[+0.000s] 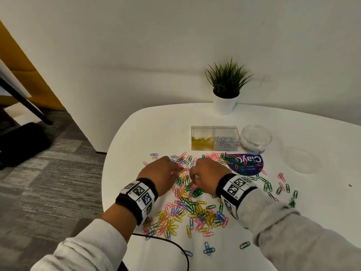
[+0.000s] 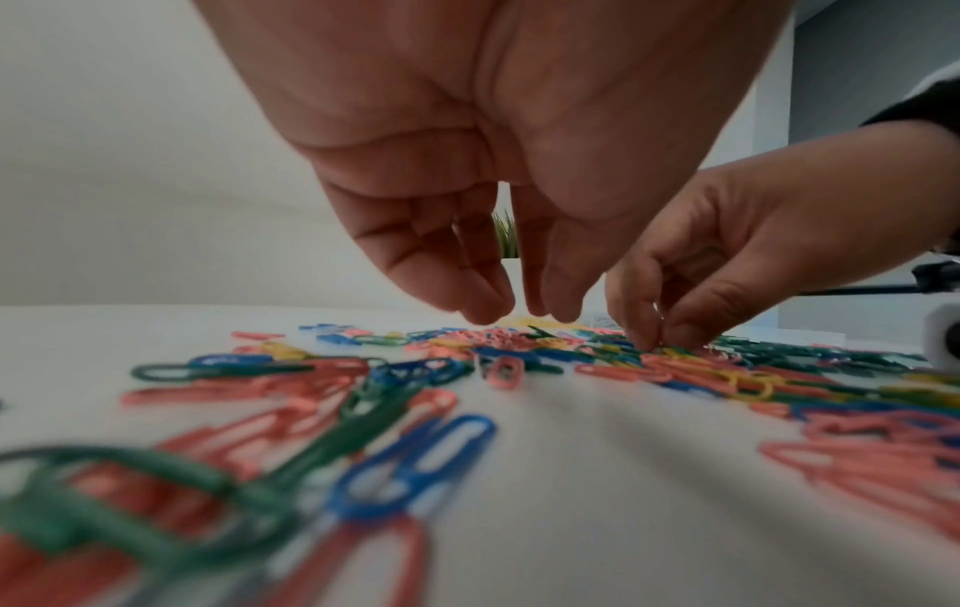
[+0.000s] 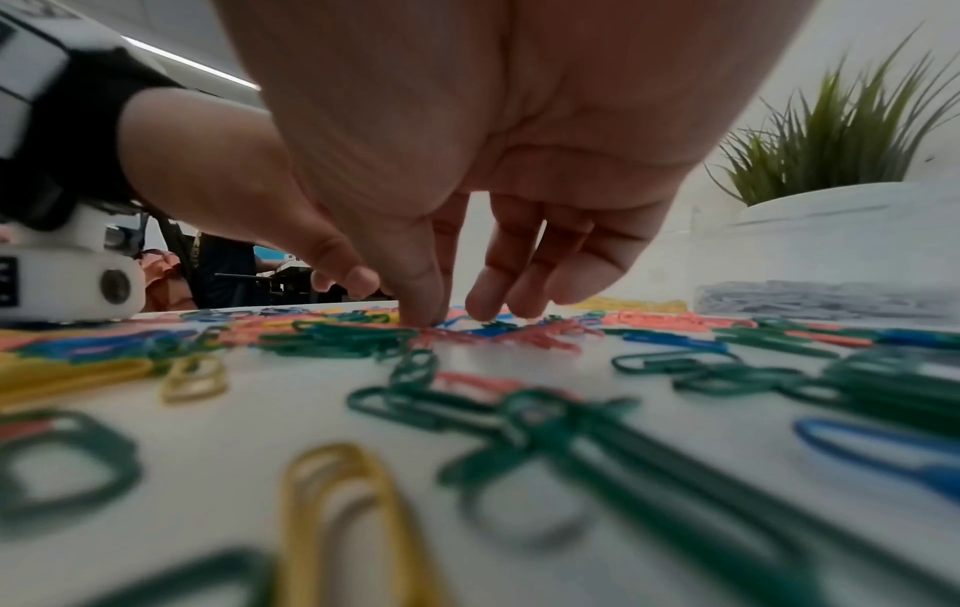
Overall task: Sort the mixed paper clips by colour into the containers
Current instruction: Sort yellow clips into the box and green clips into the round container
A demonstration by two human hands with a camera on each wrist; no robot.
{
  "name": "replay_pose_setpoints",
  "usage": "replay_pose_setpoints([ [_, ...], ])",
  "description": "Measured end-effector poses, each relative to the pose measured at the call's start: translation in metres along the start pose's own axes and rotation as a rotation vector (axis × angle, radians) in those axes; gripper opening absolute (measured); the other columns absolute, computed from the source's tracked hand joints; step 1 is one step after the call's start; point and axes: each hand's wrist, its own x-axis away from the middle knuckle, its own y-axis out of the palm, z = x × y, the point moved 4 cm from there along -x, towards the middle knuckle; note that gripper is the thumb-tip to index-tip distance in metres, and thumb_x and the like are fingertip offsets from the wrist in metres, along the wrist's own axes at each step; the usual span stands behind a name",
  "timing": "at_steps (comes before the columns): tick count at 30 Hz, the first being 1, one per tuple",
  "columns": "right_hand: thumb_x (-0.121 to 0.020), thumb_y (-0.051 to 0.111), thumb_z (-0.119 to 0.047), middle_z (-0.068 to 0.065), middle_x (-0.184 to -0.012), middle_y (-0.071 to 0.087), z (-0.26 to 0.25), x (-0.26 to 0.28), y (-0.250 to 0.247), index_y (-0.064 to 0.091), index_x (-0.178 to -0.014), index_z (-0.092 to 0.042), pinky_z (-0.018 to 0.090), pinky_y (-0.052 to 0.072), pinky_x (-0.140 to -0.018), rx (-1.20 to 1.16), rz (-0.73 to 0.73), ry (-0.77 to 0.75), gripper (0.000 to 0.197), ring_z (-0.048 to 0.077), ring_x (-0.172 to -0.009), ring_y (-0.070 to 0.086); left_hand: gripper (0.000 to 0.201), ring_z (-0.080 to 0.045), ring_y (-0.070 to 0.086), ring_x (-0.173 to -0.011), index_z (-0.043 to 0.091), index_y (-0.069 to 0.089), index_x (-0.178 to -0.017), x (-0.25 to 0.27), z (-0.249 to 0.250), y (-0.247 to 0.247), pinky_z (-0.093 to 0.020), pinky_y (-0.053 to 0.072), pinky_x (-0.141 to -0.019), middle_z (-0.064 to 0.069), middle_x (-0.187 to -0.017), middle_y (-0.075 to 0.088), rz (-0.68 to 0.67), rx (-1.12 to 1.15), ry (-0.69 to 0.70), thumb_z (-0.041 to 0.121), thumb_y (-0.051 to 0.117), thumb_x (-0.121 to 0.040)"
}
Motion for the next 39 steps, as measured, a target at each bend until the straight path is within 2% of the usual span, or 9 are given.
replay_pose_setpoints([
  [3, -0.095, 0.051, -0.025, 0.002, -0.099, 0.053, 0.001, -0.001, 0.002, 0.068, -0.101, -0.029, 0.036, 0.049, -0.078, -0.002, 0.023, -0.012, 0.018, 0.027, -0.099, 0.054, 0.025, -0.021, 0.059, -0.096, 0.033, 0.067, -0.114, -0.007, 0.004, 0.003, -0.033, 0.049, -0.081, 0.002, -0.109, 0.053, -0.046, -0.048, 0.018, 0.040, 0.049, -0.098],
  [10, -0.091, 0.053, -0.016, 0.003, -0.114, 0.052, 0.006, 0.002, 0.005, 0.061, -0.124, -0.028, 0.038, 0.047, -0.089, 0.015, 0.027, 0.039, 0.036, 0.025, -0.110, 0.049, 0.013, -0.018, 0.058, -0.089, 0.028, 0.067, -0.097, -0.014, -0.005, 0.004, -0.030, 0.046, -0.073, 0.005, -0.102, 0.052, -0.043, -0.042, -0.017, 0.032, 0.055, -0.093],
  [13, -0.093, 0.053, -0.011, 0.000, -0.110, 0.053, 0.003, -0.001, 0.007, 0.063, -0.117, -0.028, 0.038, 0.048, -0.084, -0.003, 0.046, -0.004, 0.032, 0.024, -0.105, 0.053, 0.010, -0.019, 0.058, -0.086, 0.025, 0.065, -0.091, -0.013, -0.007, 0.006, -0.031, 0.048, -0.073, 0.004, -0.100, 0.052, -0.030, -0.031, -0.004, 0.028, 0.055, -0.093],
  [18, -0.098, 0.049, -0.030, -0.001, -0.104, 0.053, -0.002, 0.000, 0.007, 0.066, -0.109, -0.031, 0.037, 0.050, -0.078, -0.025, -0.035, -0.011, 0.020, 0.023, -0.095, 0.056, 0.015, -0.018, 0.057, -0.086, 0.023, 0.062, -0.095, -0.011, -0.006, 0.004, -0.033, 0.049, -0.075, 0.003, -0.098, 0.055, 0.032, -0.044, 0.017, 0.031, 0.050, -0.096],
  [25, -0.095, 0.050, -0.026, 0.000, -0.102, 0.053, 0.000, 0.002, 0.007, 0.051, -0.090, -0.025, 0.039, 0.049, -0.081, -0.058, -0.017, 0.001, 0.005, 0.021, -0.093, 0.052, 0.015, -0.019, 0.058, -0.091, 0.026, 0.066, -0.100, -0.012, -0.003, 0.006, -0.034, 0.051, -0.077, 0.003, -0.103, 0.055, -0.039, -0.068, 0.035, 0.031, 0.053, -0.095],
  [31, -0.094, 0.058, -0.022, -0.004, -0.090, 0.062, 0.012, 0.007, -0.005, 0.056, -0.096, -0.022, 0.035, 0.052, -0.077, -0.227, 0.043, 0.063, 0.003, 0.017, -0.082, 0.059, 0.014, -0.021, 0.057, -0.088, 0.022, 0.059, -0.099, -0.009, -0.001, 0.002, -0.031, 0.044, -0.072, 0.001, -0.097, 0.058, 0.017, -0.047, 0.038, 0.028, 0.047, -0.097],
  [35, -0.093, 0.064, -0.020, -0.009, -0.085, 0.063, 0.026, 0.004, -0.007, 0.058, -0.104, -0.024, 0.031, 0.053, -0.077, -0.445, 0.087, 0.151, 0.014, 0.009, -0.078, 0.061, 0.022, -0.023, 0.060, -0.093, 0.025, 0.052, -0.120, -0.008, 0.000, 0.001, -0.028, 0.037, -0.070, 0.003, -0.102, 0.061, 0.013, 0.036, 0.045, 0.024, 0.047, -0.098],
  [37, -0.090, 0.070, -0.020, -0.006, -0.086, 0.066, 0.029, 0.003, -0.009, 0.063, -0.101, -0.022, 0.030, 0.055, -0.076, -0.555, 0.102, 0.191, 0.014, 0.011, -0.078, 0.063, 0.034, -0.021, 0.059, -0.102, 0.028, 0.049, -0.134, -0.007, 0.001, 0.001, -0.027, 0.039, -0.077, 0.003, -0.116, 0.061, -0.007, 0.055, 0.057, 0.025, 0.046, -0.101],
  [39, -0.085, 0.076, -0.018, -0.003, -0.084, 0.068, 0.031, 0.004, -0.012, 0.067, -0.094, -0.020, 0.027, 0.055, -0.072, -0.655, 0.132, 0.202, 0.012, 0.010, -0.075, 0.063, 0.034, -0.021, 0.058, -0.107, 0.031, 0.051, -0.135, -0.007, 0.001, 0.002, -0.028, 0.042, -0.084, 0.004, -0.123, 0.059, -0.018, 0.055, 0.087, 0.026, 0.046, -0.102],
])
